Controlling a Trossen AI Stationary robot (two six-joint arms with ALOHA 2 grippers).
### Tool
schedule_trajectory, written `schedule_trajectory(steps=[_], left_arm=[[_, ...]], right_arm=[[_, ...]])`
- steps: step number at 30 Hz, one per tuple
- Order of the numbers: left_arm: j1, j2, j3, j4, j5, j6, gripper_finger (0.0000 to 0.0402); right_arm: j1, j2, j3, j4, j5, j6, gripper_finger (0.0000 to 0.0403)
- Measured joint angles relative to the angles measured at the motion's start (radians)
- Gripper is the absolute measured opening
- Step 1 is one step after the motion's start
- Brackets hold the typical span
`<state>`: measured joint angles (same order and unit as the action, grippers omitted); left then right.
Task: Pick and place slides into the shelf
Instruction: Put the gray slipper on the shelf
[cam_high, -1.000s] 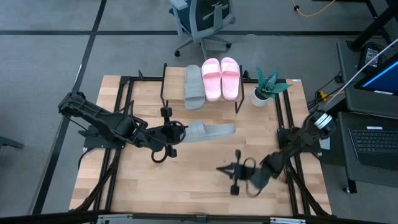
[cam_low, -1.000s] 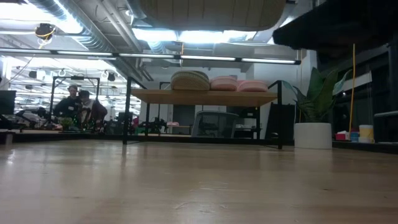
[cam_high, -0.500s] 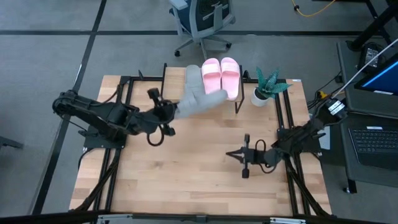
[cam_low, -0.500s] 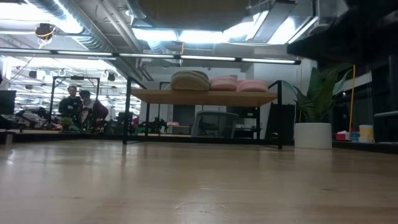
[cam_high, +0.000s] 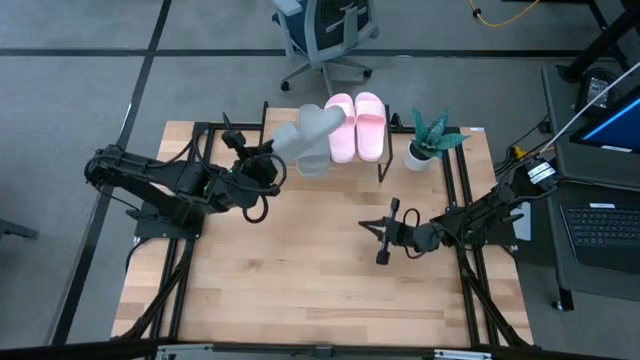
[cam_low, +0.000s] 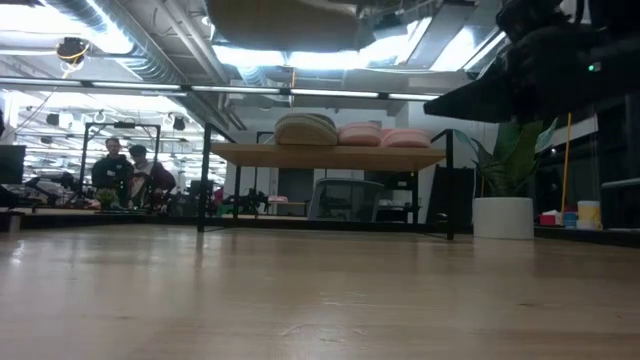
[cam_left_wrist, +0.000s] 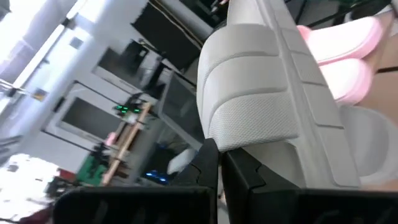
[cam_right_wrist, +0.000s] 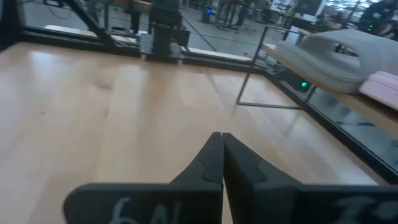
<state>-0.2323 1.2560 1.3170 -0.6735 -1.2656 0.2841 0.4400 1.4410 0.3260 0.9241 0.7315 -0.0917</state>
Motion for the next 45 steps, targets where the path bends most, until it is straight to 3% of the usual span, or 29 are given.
schedule_trajectory(steps=[8,14,18,27,33,40,45], left_arm=[[0.042,0.000,0.000,0.000,-0.100,0.072,0.0000],[0.113,0.000,0.000,0.000,-0.102,0.085,0.0000],[0.165,0.000,0.000,-0.027,-0.047,0.071,0.0000],[0.300,0.000,0.000,-0.272,-0.022,-0.095,0.0000],[0.341,0.000,0.000,-0.285,0.053,-0.099,0.0000],[0.370,0.001,0.000,-0.299,0.062,-0.108,0.0000],[0.397,0.001,0.000,-0.399,0.159,-0.220,0.0000]], right_arm=[[-0.053,0.000,0.000,-0.001,0.000,-0.022,0.0005],[-0.085,0.000,0.000,0.000,0.000,-0.022,0.0005],[-0.104,0.000,0.000,0.000,0.000,-0.018,0.0005],[-0.111,0.000,0.000,0.000,0.000,-0.019,0.0005],[-0.111,0.000,0.000,0.000,0.000,-0.024,0.0005],[-0.111,0.000,0.000,0.000,0.000,-0.026,0.0005],[-0.111,0.000,0.000,0.000,0.000,-0.037,0.0005]])
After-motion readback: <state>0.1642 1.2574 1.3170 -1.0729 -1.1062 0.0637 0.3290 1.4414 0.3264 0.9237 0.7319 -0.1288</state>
